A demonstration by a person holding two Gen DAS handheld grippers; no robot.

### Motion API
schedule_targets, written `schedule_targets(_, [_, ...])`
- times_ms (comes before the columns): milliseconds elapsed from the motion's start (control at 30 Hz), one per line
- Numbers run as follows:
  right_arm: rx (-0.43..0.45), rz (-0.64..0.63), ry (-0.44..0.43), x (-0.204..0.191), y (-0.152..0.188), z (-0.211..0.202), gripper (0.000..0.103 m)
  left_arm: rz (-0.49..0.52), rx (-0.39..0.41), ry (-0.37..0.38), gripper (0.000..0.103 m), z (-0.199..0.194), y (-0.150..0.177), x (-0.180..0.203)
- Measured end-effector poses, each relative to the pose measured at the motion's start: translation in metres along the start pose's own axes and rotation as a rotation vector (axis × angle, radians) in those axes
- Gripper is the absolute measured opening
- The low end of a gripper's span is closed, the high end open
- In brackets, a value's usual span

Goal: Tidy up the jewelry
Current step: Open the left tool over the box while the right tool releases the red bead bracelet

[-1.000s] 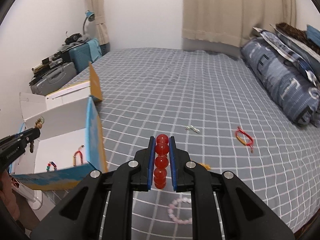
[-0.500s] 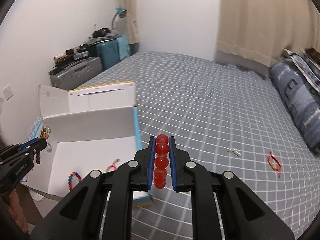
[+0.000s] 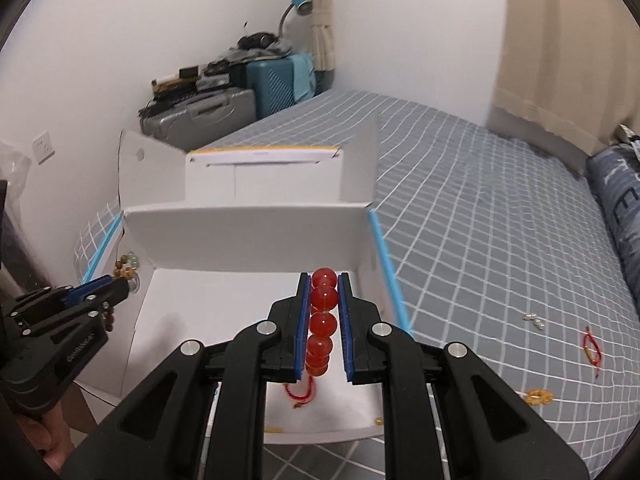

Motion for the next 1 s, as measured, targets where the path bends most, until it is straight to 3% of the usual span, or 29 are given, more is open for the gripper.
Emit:
schedule_targets(233, [-0.108, -0.015, -0.029, -0.019, 0.012, 0.041, 0.013, 0.002, -0.073, 0.004, 0.015, 0.030, 0.009, 0.000])
schedule_targets(533, [-0.236, -0.005, -0.002, -0.021, 0.023, 0.077, 0.013, -0.011, -0.157, 0.011, 0.015, 0.056, 0.018, 0.000])
schedule_targets(900, [-0.266, 0.010, -0.012, -0.019, 0.029, 0.087, 0.014, -0.010, -0.147, 0.007, 0.018, 0.050, 0.017, -0.003])
schedule_targets(1000, [-0.257, 0.015, -0.014, -0.019, 0.026, 0.082, 0.026, -0.014, -0.127, 0.015, 0.033, 0.044, 0.015, -0.003])
Point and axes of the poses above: each gripper's, at about its wrist camera, not at the fingertips, and z roughly the way its jaws point, x to its right, y to its underside, the point moved 4 cm from there along z, roughly the way its jaws point, and after that the axes turned 4 degrees about z, right-handed, at the moved point
